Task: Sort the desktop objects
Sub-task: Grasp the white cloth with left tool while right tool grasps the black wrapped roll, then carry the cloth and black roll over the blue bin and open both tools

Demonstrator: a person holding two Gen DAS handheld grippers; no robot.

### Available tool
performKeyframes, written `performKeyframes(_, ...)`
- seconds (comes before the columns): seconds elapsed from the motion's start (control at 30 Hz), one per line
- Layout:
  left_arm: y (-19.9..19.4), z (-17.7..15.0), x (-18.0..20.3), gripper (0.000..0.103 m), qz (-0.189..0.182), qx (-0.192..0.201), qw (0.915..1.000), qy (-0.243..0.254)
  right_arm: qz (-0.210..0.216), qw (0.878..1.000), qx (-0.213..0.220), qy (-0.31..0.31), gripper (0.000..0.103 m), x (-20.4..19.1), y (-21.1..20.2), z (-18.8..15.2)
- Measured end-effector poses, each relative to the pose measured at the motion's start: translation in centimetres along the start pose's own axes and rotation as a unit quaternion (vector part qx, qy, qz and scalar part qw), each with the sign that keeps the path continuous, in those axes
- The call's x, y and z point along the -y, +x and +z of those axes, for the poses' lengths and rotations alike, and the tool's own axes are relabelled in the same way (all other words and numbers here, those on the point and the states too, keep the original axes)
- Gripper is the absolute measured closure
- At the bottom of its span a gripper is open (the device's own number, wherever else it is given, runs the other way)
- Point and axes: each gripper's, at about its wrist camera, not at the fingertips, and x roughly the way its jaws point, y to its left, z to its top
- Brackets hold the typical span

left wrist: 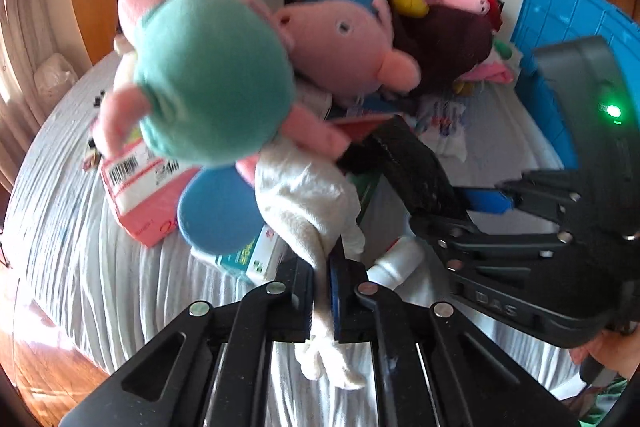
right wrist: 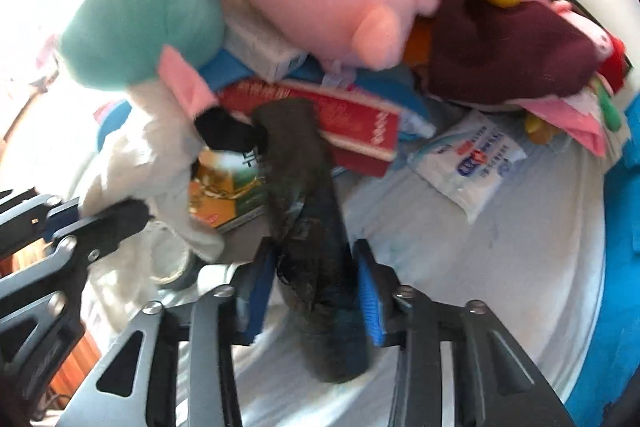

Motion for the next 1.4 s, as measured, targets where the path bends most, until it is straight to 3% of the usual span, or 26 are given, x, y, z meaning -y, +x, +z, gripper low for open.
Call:
performKeyframes(0.17,-2.1,1.8,-0.2,0.097,-0.011,0.024,0.9996,0.008,0.02,0.998,0.03,0.042,0.067,2.2,-4.1,-1.3)
performKeyframes(0.3,-4.6,2.9,2.1,0.097,-0.018,0.052,0.9981,0.027,0.02,0.995,0.066,0.071,0.067,3.7,-7.3,-0.6)
performKeyframes(0.4,-6.2,4.7,3.9,0.097,-0.022,0.073,0.9964,0.038,0.011,0.99,0.104,0.091,0.067,4.9,-11.6,-0.7)
performKeyframes(0.43,-6.3,5.5,4.8,0.097,-0.021,0.077,0.9959,0.044,0.007,0.989,0.113,0.095,0.066,4.4,-11.6,1.2)
performKeyframes(0.53,-7.7,7.6,7.3,0.097,-0.032,0.098,0.9927,0.062,-0.016,0.982,0.156,0.11,0.066,5.1,-17.0,0.7)
performKeyframes(0.63,-11.1,8.6,9.5,0.097,-0.061,0.127,0.9863,0.085,-0.03,0.973,0.193,0.126,0.066,6.2,-21.2,0.4)
performKeyframes(0.8,-15.9,10.7,15.1,0.097,-0.109,0.184,0.9682,0.13,-0.063,0.952,0.256,0.158,0.066,8.4,-30.2,-1.3)
performKeyframes(0.97,-19.4,12.4,21.3,0.097,-0.16,0.208,0.9511,0.164,-0.093,0.932,0.3,0.183,0.066,12.0,-38.0,-4.4)
performKeyframes(1.13,-22.6,13.8,28.8,0.097,-0.201,0.207,0.9355,0.205,-0.153,0.918,0.303,0.206,0.066,17.8,-43.4,-7.6)
performKeyframes(1.17,-23.0,14.0,30.5,0.097,-0.206,0.203,0.9332,0.213,-0.142,0.926,0.302,0.176,0.066,18.9,-43.9,-8.1)
performKeyframes(1.3,-23.2,14.7,36.9,0.097,-0.217,0.181,0.9292,0.238,-0.18,0.928,0.267,0.186,0.066,24.7,-44.6,-10.1)
performKeyframes(1.4,-22.0,14.6,41.9,0.097,-0.228,0.126,0.929,0.263,-0.197,0.933,0.234,0.188,0.066,29.1,-44.1,-11.8)
